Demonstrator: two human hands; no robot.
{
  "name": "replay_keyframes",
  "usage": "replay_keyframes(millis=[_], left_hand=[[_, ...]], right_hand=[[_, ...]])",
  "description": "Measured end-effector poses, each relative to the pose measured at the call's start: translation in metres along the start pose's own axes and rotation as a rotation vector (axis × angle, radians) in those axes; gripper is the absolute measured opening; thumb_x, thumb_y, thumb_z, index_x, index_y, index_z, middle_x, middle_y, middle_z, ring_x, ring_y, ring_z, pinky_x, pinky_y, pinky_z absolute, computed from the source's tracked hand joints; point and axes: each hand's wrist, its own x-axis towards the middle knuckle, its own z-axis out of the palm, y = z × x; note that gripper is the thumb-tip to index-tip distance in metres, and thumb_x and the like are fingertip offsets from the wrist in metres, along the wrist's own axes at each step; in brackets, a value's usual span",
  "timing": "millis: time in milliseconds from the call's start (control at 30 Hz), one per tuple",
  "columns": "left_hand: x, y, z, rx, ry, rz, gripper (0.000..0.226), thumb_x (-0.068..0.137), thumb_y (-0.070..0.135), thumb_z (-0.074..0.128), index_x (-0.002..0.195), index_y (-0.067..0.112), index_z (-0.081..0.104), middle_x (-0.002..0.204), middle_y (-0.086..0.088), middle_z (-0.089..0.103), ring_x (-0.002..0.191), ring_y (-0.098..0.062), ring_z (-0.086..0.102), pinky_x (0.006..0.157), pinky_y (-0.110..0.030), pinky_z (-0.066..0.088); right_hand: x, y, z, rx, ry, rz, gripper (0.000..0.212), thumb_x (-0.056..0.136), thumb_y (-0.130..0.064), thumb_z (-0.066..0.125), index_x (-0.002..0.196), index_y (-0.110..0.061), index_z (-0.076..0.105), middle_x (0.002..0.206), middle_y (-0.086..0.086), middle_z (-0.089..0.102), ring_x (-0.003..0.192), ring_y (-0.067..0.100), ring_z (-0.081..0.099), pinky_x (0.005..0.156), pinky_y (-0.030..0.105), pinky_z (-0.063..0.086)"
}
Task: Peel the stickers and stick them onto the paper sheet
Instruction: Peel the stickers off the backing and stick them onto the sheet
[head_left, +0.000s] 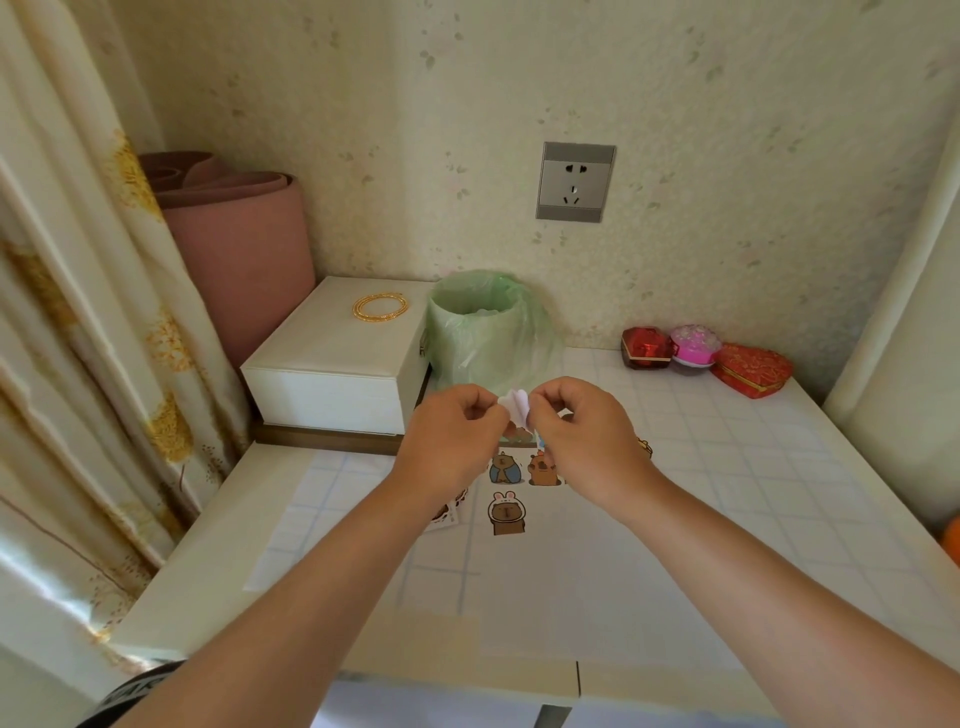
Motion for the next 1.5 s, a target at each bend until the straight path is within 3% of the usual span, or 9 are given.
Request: replay_keyframes(millis=[167, 400, 567, 733, 867, 1067, 1233, 1367, 1500], left_hand=[[0.000, 0.002, -0.006, -0.067, -0.023, 0.021, 0.015, 0.092, 0.025, 0.062, 0.081, 0.021, 0.072, 0.077, 0.009, 0.075, 0.067, -0.009, 0.069, 0.063, -0.030, 0.059], [0.006, -0.009, -0.020, 0.025, 0.046, 0.036, 0.014, 0.086, 0.024, 0.062, 0.076, 0.026, 0.072, 0.075, 0.009, 0.074, 0.072, -0.017, 0.069, 0.068, -0.037, 0.060], [0.008, -0.011, -0.047, 0.257, 0.198, 0.112, 0.014, 0.086, 0.026, 0.059, 0.076, 0.024, 0.069, 0.068, 0.009, 0.067, 0.061, -0.010, 0.058, 0.054, -0.021, 0.044], [0.017, -0.013, -0.084, 0.256, 0.262, 0.095, 0.014, 0.086, 0.026, 0.058, 0.076, 0.022, 0.066, 0.068, 0.006, 0.065, 0.063, -0.013, 0.060, 0.051, -0.021, 0.044], [0.026, -0.019, -0.095, 0.225, 0.228, 0.091, 0.017, 0.087, 0.028, 0.058, 0.075, 0.022, 0.068, 0.072, 0.005, 0.067, 0.066, -0.012, 0.059, 0.055, -0.023, 0.044], [0.033, -0.027, -0.105, 0.184, 0.186, 0.093, 0.019, 0.084, 0.026, 0.059, 0.068, 0.020, 0.068, 0.067, 0.001, 0.067, 0.059, -0.017, 0.056, 0.055, -0.024, 0.045], [0.036, -0.029, -0.105, 0.190, 0.183, 0.095, 0.022, 0.084, 0.028, 0.057, 0.068, 0.015, 0.064, 0.073, -0.002, 0.070, 0.072, -0.022, 0.064, 0.065, -0.037, 0.055], [0.036, -0.029, -0.102, 0.222, 0.167, 0.098, 0.022, 0.085, 0.030, 0.055, 0.069, 0.017, 0.063, 0.073, 0.000, 0.070, 0.072, -0.021, 0.064, 0.066, -0.037, 0.056], [0.034, -0.029, -0.098, 0.240, 0.155, 0.137, 0.021, 0.089, 0.029, 0.054, 0.072, 0.022, 0.064, 0.071, 0.003, 0.067, 0.064, -0.017, 0.059, 0.061, -0.033, 0.052]], right_hand=[[-0.001, -0.007, 0.003, 0.114, -0.045, 0.044, 0.015, 0.095, -0.038, 0.062, 0.090, -0.026, 0.068, 0.080, -0.010, 0.068, 0.052, 0.011, 0.062, 0.050, 0.029, 0.050], [0.004, -0.013, 0.009, 0.104, 0.041, 0.024, 0.013, 0.092, -0.027, 0.068, 0.081, -0.027, 0.073, 0.079, -0.012, 0.067, 0.047, 0.011, 0.062, 0.052, 0.029, 0.052], [0.011, -0.018, 0.013, 0.147, 0.100, 0.061, 0.010, 0.093, -0.021, 0.069, 0.085, -0.022, 0.074, 0.073, -0.001, 0.064, 0.052, 0.004, 0.060, 0.047, 0.015, 0.047], [0.025, -0.022, 0.017, 0.137, 0.206, 0.067, 0.010, 0.091, -0.023, 0.068, 0.084, -0.024, 0.075, 0.076, 0.000, 0.072, 0.042, 0.012, 0.056, 0.053, 0.034, 0.052], [0.046, -0.036, 0.021, 0.060, 0.235, -0.007, 0.008, 0.089, -0.022, 0.073, 0.084, -0.025, 0.079, 0.068, -0.003, 0.072, 0.042, 0.007, 0.055, 0.049, 0.020, 0.047], [0.115, -0.053, 0.035, -0.201, 0.293, -0.081, 0.006, 0.086, -0.033, 0.074, 0.084, -0.030, 0.079, 0.083, -0.013, 0.075, 0.074, 0.013, 0.069, 0.073, 0.034, 0.058], [0.156, -0.056, 0.048, -0.411, 0.200, -0.030, 0.007, 0.083, -0.030, 0.075, 0.090, -0.031, 0.074, 0.093, -0.012, 0.071, 0.090, 0.014, 0.067, 0.076, 0.029, 0.053], [0.162, -0.054, 0.049, -0.437, 0.176, 0.010, 0.017, 0.084, -0.028, 0.074, 0.101, -0.030, 0.073, 0.099, -0.010, 0.069, 0.094, 0.015, 0.066, 0.077, 0.028, 0.051], [0.130, -0.060, 0.047, -0.356, 0.129, -0.102, 0.014, 0.090, -0.023, 0.064, 0.093, -0.031, 0.075, 0.083, -0.021, 0.066, 0.086, 0.008, 0.065, 0.075, 0.027, 0.052]])
